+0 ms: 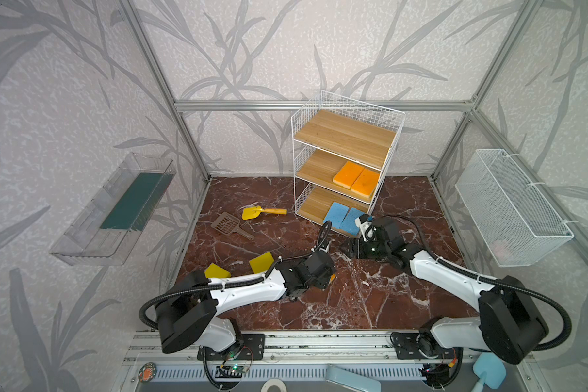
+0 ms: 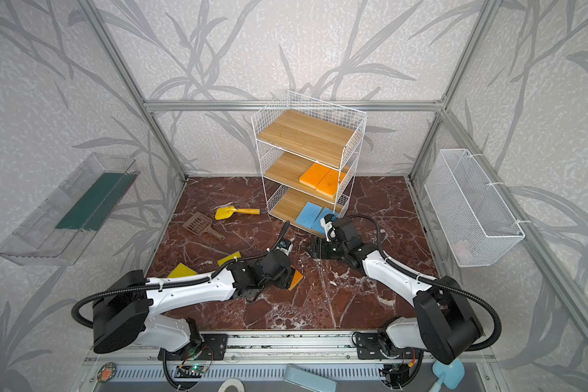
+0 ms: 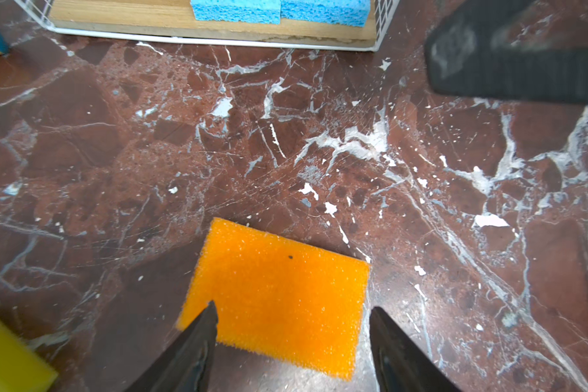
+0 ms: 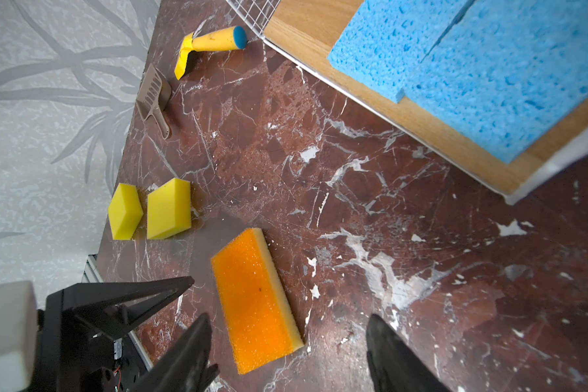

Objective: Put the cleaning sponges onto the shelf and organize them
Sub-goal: 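Position the left gripper over the sponge lying orange side up and grasp it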

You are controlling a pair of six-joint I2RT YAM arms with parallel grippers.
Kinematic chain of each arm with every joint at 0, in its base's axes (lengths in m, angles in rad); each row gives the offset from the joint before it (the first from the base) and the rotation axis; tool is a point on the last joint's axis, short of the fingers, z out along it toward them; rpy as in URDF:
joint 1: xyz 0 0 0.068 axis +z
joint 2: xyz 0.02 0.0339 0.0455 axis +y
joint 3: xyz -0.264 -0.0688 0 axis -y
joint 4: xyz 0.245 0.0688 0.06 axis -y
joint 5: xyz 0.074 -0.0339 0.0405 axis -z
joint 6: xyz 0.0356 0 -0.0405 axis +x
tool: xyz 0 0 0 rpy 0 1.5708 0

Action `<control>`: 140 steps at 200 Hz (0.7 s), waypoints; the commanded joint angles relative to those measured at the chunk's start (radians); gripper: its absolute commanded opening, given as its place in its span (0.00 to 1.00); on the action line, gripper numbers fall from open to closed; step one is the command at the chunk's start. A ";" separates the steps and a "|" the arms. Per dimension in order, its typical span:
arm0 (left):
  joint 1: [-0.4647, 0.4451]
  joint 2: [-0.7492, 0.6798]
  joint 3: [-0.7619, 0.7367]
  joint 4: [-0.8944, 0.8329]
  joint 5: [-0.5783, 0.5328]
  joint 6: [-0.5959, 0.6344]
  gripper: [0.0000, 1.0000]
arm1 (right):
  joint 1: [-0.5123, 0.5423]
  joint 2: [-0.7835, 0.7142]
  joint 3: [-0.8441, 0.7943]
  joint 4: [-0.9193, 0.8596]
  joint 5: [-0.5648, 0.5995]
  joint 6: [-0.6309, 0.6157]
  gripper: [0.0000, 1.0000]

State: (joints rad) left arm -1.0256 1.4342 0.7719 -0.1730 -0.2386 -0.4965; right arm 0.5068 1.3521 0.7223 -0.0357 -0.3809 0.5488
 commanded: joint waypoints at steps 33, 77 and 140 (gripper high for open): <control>0.018 -0.010 -0.053 0.097 0.059 -0.071 0.71 | -0.003 0.024 0.007 -0.013 -0.058 -0.007 0.67; 0.135 -0.099 -0.181 0.206 0.133 -0.185 0.53 | 0.047 0.059 -0.030 -0.003 -0.059 -0.016 0.38; 0.220 -0.170 -0.266 0.228 0.184 -0.236 0.41 | 0.063 0.207 0.017 0.010 -0.058 -0.035 0.08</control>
State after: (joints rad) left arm -0.8131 1.2911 0.5247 0.0284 -0.0696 -0.6933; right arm 0.5694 1.5242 0.7094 -0.0303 -0.4309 0.5270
